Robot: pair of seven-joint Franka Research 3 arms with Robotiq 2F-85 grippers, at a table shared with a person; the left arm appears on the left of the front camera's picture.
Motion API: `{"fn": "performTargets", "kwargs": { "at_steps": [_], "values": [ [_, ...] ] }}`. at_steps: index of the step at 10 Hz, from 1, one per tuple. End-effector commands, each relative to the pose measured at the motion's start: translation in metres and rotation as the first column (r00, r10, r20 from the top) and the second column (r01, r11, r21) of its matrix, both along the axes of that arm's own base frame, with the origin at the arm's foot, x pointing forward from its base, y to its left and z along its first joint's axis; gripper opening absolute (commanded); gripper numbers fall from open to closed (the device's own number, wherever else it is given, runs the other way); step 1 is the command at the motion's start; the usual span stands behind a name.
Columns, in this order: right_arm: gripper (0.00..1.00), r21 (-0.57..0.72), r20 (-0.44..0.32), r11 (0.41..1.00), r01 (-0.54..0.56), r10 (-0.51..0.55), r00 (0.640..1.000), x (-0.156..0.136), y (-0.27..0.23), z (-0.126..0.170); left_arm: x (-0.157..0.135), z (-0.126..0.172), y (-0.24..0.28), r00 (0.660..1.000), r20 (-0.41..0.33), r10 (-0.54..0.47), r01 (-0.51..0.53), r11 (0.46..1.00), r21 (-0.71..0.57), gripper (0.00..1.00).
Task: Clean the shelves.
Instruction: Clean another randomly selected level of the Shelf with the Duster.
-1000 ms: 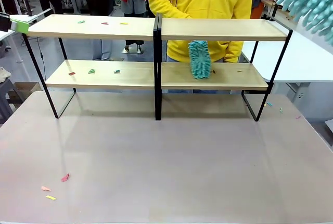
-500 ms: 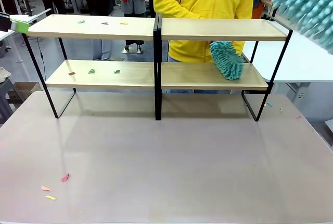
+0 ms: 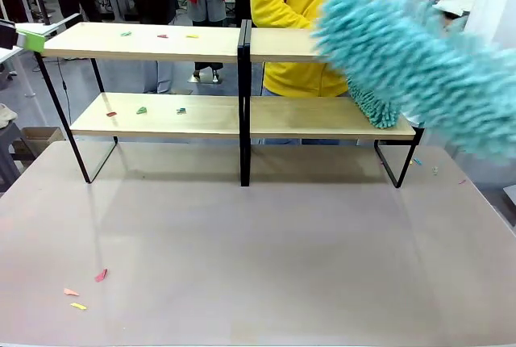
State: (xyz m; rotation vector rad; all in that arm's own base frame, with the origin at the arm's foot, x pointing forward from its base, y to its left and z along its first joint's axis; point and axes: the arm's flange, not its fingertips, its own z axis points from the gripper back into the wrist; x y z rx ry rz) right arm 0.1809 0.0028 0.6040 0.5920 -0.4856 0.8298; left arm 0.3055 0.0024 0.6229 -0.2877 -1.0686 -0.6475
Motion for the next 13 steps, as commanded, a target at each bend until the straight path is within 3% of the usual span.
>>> {"fn": "performTargets", "kwargs": {
  "at_steps": [1,3,4,5,6,7,8,9,11,13],
  "values": [
    [0.12,-0.087,-0.017,0.990,-0.114,0.113,0.993,0.053,0.074,-0.007,-0.001,0.000,-0.001,1.000,-0.010,0.011,-0.011,1.000,0.006,1.00],
    [0.12,-0.252,-0.036,0.957,-0.146,0.141,0.989,0.085,0.158,-0.047,-0.001,0.000,-0.001,1.000,-0.010,0.011,-0.011,1.000,0.006,1.00],
    [0.12,-0.300,-0.092,0.930,-0.215,0.196,0.976,0.079,0.161,-0.056,-0.001,0.000,-0.001,1.000,-0.010,0.011,-0.011,1.000,0.006,1.00],
    [0.12,-0.202,-0.031,0.964,-0.173,0.170,0.985,0.055,0.146,-0.048,-0.001,0.000,-0.001,1.000,-0.010,0.011,-0.011,1.000,0.006,1.00],
    [0.12,-0.202,-0.031,0.964,-0.173,0.170,0.985,0.055,0.146,-0.048,-0.001,0.000,-0.001,1.000,-0.010,0.011,-0.011,1.000,0.006,1.00],
    [0.12,-0.268,-0.063,0.936,-0.226,0.217,0.974,0.070,0.175,-0.071,-0.001,0.000,-0.001,1.000,-0.010,0.011,-0.011,1.000,0.006,1.00],
    [0.12,-0.333,-0.073,0.927,-0.171,0.155,0.985,0.073,0.190,-0.076,-0.001,0.000,-0.001,1.000,-0.010,0.011,-0.011,1.000,0.006,1.00],
    [0.12,-0.356,-0.013,0.927,-0.117,0.121,0.993,0.086,0.215,-0.073,-0.001,0.000,-0.001,1.000,-0.010,0.011,-0.011,1.000,0.006,1.00],
    [0.12,-0.373,0.068,0.928,-0.001,0.028,0.997,0.124,0.278,-0.063,-0.001,0.000,-0.001,1.000,-0.010,0.011,-0.011,1.000,0.006,1.00],
    [0.12,-0.429,0.096,0.902,0.048,-0.007,0.995,0.158,0.339,-0.065,-0.001,0.000,-0.001,1.000,-0.010,0.011,-0.011,1.000,0.006,1.00]
  ]
}}
